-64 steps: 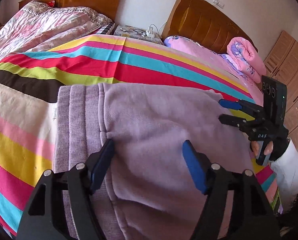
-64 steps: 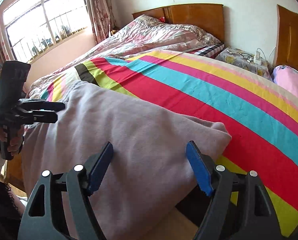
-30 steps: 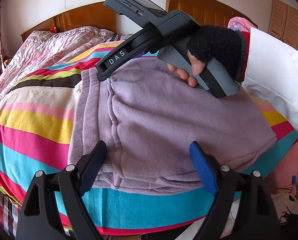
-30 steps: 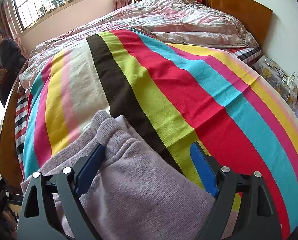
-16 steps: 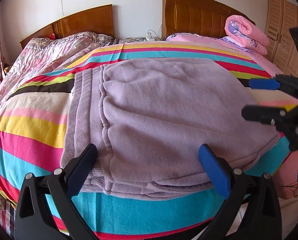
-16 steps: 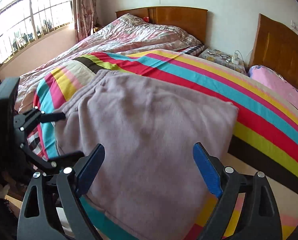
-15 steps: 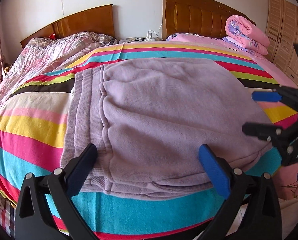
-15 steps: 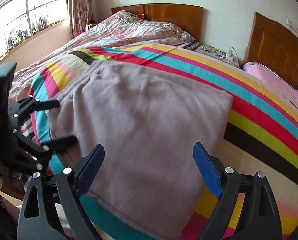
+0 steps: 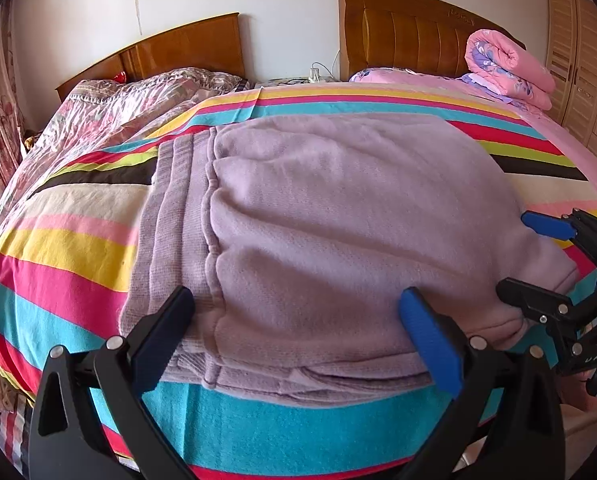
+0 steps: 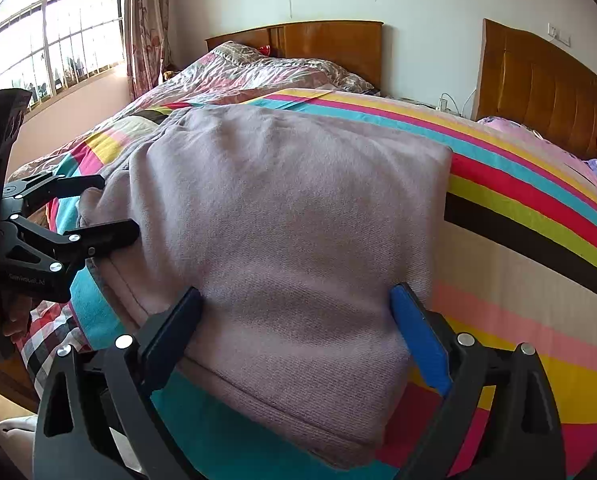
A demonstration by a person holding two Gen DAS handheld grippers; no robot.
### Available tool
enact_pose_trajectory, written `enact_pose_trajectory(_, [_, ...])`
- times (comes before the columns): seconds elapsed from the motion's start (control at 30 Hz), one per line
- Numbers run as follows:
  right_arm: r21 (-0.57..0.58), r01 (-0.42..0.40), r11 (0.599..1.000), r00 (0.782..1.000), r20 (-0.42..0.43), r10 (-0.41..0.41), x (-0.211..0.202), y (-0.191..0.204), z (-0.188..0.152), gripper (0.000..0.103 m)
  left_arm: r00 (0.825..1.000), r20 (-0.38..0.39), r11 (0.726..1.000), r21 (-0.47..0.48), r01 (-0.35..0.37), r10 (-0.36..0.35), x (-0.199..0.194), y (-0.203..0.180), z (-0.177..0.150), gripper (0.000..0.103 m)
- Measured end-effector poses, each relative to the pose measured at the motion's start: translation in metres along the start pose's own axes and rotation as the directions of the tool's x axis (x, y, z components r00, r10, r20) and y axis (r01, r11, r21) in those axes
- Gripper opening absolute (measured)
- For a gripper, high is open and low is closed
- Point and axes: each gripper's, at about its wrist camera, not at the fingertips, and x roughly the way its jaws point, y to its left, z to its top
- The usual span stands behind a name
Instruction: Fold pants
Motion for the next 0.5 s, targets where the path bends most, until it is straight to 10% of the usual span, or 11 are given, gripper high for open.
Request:
enact_pose_trajectory(0.37, [0.083,-0.091,0.992,0.996,0.000,0.091,-0.036,-0.022,-0.019,0.090,1.000,0.013,1.000,-0.001,0.017,-0.017,-0.002,0.006,-0.003,0.102])
enact_pose_trajectory(0.5, [0.000,-0.178,0.984,0.977,0.118,0.177,-0.060,-0.006,-0.033,0.090,1.000,0.019,1.000,-0.002,0.014,-0.014,-0.002,0.007,-0.003,0.102])
